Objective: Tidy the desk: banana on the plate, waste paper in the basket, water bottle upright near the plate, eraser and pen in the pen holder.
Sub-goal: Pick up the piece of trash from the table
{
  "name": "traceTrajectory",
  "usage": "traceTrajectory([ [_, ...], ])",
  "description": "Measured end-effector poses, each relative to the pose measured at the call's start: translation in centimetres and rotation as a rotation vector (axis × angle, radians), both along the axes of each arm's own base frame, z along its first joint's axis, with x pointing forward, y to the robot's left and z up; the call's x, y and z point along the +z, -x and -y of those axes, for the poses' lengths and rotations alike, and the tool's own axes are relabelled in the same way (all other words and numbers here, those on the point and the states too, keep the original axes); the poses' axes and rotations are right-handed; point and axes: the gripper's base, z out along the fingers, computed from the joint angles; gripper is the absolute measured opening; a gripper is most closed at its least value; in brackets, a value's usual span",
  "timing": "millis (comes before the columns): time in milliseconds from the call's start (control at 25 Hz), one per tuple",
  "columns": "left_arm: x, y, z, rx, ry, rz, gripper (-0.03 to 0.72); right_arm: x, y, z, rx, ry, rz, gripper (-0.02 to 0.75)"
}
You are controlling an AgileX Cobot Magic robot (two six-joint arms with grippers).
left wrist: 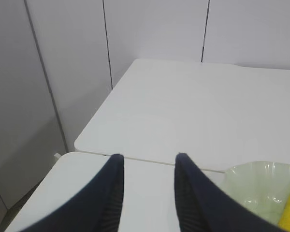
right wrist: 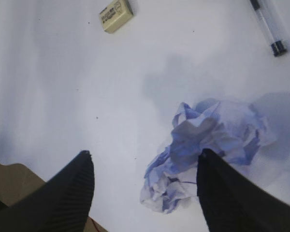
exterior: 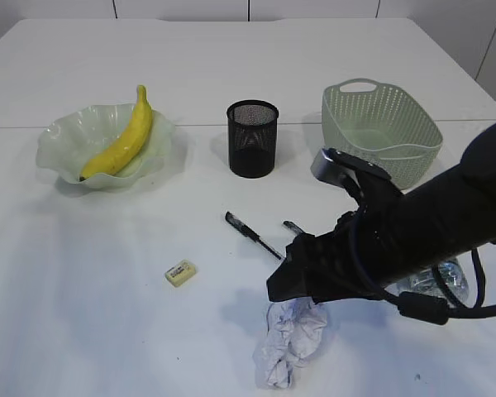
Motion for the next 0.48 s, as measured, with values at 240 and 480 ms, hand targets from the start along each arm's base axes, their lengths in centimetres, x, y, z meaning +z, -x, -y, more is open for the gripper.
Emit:
traceTrajectory([
  [240,0.0,0.0,0.0,-0.005,-0.008,0.000,0.244,-1.1,-0.5,0.4,0.055,0.128,-0.046,0.501],
  [480,0.0,0.0,0.0,-0.004,-0.007,0.000,0.244,-1.3,-1.2,0.3,0.065,0.165,-0.057,0.501],
])
